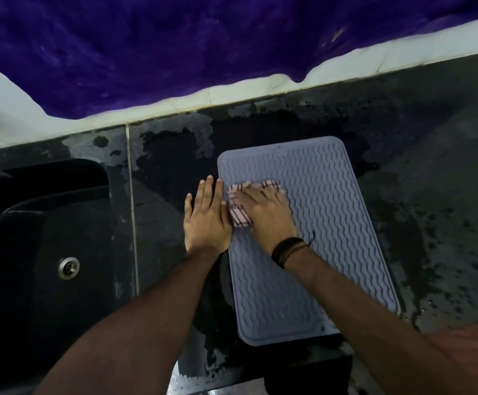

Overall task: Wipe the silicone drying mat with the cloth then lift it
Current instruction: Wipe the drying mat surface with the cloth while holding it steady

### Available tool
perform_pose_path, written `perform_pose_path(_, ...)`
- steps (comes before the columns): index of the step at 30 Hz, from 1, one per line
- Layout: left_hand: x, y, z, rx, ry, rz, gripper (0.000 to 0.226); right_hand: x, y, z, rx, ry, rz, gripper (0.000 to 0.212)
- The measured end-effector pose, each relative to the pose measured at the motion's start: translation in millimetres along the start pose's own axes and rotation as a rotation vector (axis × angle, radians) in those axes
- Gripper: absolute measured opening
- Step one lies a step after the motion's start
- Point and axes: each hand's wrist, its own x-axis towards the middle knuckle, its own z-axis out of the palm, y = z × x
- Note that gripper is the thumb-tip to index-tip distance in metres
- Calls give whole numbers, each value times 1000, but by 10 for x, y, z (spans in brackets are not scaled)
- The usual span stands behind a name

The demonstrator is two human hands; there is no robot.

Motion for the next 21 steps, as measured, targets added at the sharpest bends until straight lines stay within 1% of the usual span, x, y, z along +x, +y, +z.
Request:
perform_pose_path(2,5,3,-2,-11,3,-1,56,-120,5,-22,1,-60,-11,60)
perform_pose_path(4,4,7,-2,-19,11,0,56,-71,49,-96,42,-91,4,56)
perform_pose_path(5,9,8,-2,-22,14,1,56,-3,66,-153,68,-68,25,52)
perform_pose_path(7,20,4,-3,-26,13,6,56,219,73,-275,92,53,65,48)
perform_pose_path(9,20,0,0,-20,9,9,55,551,60,-340,84,176,67,53)
perform_pose_path(10,22,0,0,-16,7,10,54,716,36,-347,66,182,66,55)
perform_pose_path(11,22,3,-3,-13,8,10,54,858,4,-330,39,148,59,57)
perform_pose_path(13,16,11,-13,-10,16,9,54,1023,-56,-203,-7,19,32,53)
perform_pose_path(15,20,18,-17,-10,23,4,52,985,-85,-22,-40,-76,14,48)
perform_pose_path(18,23,21,-23,-1,16,-4,51,764,-72,114,-31,-43,21,49)
perform_pose_path(21,-4,22,-34,-1,11,-5,56,501,-52,103,-7,-23,13,53)
